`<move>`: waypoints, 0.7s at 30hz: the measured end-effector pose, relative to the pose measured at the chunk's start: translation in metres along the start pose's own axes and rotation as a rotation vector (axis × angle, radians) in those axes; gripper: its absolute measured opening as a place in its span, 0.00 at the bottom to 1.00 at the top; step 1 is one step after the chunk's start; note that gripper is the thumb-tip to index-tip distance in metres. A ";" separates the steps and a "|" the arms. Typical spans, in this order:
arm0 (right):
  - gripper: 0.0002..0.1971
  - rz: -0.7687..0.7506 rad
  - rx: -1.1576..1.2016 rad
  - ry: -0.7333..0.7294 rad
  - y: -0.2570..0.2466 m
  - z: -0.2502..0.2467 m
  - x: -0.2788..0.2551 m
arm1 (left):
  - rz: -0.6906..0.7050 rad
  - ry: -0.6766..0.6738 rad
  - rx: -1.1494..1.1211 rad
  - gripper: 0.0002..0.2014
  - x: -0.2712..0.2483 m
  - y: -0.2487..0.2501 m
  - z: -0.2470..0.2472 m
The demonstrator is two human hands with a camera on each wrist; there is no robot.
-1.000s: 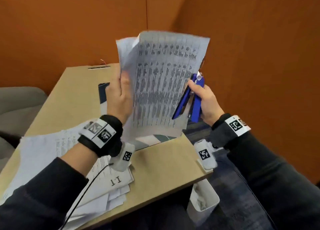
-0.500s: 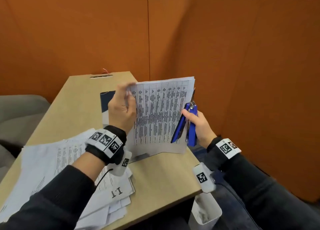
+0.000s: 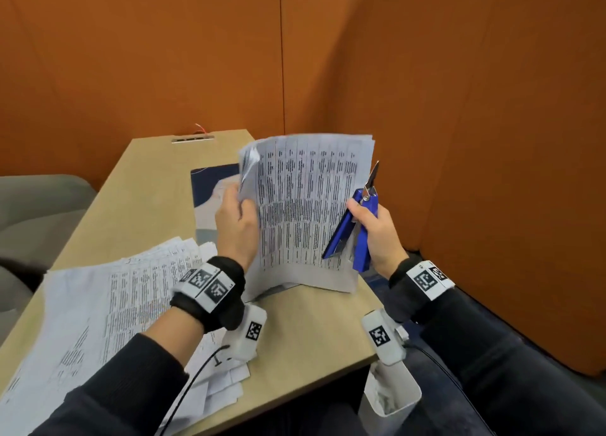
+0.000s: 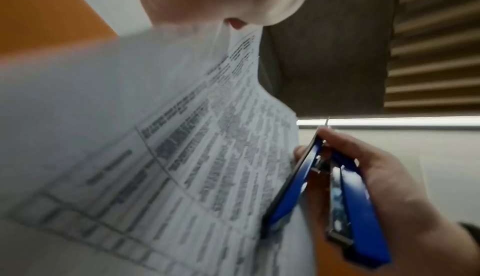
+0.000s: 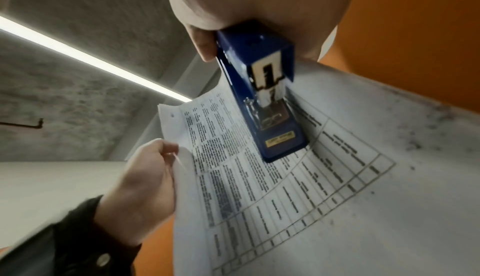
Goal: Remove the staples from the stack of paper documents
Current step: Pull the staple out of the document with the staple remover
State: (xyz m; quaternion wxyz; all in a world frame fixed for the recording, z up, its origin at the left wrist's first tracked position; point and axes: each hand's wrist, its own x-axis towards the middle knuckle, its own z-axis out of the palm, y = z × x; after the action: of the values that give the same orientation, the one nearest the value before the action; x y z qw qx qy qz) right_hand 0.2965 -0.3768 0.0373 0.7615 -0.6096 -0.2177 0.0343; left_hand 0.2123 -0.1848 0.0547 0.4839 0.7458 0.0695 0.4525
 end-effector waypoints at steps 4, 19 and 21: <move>0.25 -0.081 -0.022 -0.024 -0.014 0.004 0.000 | 0.004 0.190 -0.092 0.05 0.005 0.022 0.005; 0.17 -0.049 -0.093 0.058 0.019 -0.004 -0.017 | -0.024 0.212 -0.141 0.11 -0.032 -0.007 0.014; 0.23 -0.023 -0.115 0.058 0.021 -0.004 -0.019 | -0.063 0.153 -0.154 0.10 -0.035 -0.010 0.013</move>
State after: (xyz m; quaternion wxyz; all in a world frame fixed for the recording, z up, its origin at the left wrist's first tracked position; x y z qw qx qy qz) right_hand 0.2851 -0.3810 0.0109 0.7315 -0.6506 -0.2040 -0.0049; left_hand 0.2051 -0.2072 0.0247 0.5469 0.6673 0.0948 0.4965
